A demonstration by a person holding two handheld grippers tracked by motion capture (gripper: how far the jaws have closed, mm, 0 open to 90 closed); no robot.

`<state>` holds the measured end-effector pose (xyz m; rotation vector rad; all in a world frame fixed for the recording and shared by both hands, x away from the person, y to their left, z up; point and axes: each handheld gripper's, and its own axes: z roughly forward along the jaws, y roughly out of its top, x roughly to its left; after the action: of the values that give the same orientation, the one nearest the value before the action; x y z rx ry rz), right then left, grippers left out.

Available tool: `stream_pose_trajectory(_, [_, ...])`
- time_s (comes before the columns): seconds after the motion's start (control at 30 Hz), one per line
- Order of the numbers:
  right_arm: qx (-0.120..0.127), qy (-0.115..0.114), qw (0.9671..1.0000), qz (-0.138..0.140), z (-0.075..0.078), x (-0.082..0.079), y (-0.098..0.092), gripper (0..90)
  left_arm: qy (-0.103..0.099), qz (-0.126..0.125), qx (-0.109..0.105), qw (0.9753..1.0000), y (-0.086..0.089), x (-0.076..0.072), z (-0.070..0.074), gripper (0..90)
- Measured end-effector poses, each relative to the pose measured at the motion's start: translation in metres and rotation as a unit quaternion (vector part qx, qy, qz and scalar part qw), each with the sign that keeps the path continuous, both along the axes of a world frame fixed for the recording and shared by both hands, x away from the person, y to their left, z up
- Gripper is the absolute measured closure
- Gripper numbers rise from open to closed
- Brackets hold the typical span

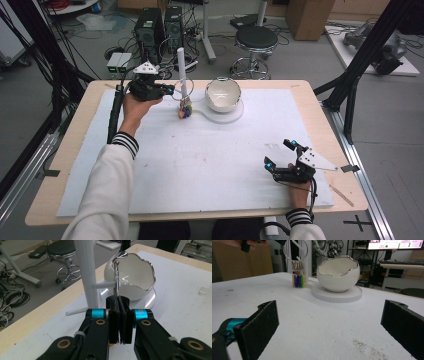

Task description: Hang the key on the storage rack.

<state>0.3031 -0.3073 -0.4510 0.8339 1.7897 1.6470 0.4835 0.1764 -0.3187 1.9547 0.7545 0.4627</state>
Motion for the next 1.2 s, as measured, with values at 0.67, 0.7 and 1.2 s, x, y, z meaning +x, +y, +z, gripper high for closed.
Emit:
stream_pose_trajectory(0.67, [0.001,0.001,1.0000,-0.001,0.000,0.000,0.000,1.0,0.038,0.030,-0.027,0.9985,0.007,0.012,-0.020,86.8])
stream_pose_trajectory(0.7, [0.001,0.001,1.0000,0.000,0.000,0.000,0.000,1.0,0.037,0.030,-0.028,0.9985,0.006,0.012,-0.021,86.5])
stream_pose_trajectory(1.2, [0.003,0.004,1.0000,0.001,0.000,0.000,-0.001,1.0,-0.032,-0.025,-0.049,0.9980,0.030,-0.028,-0.018,31.9])
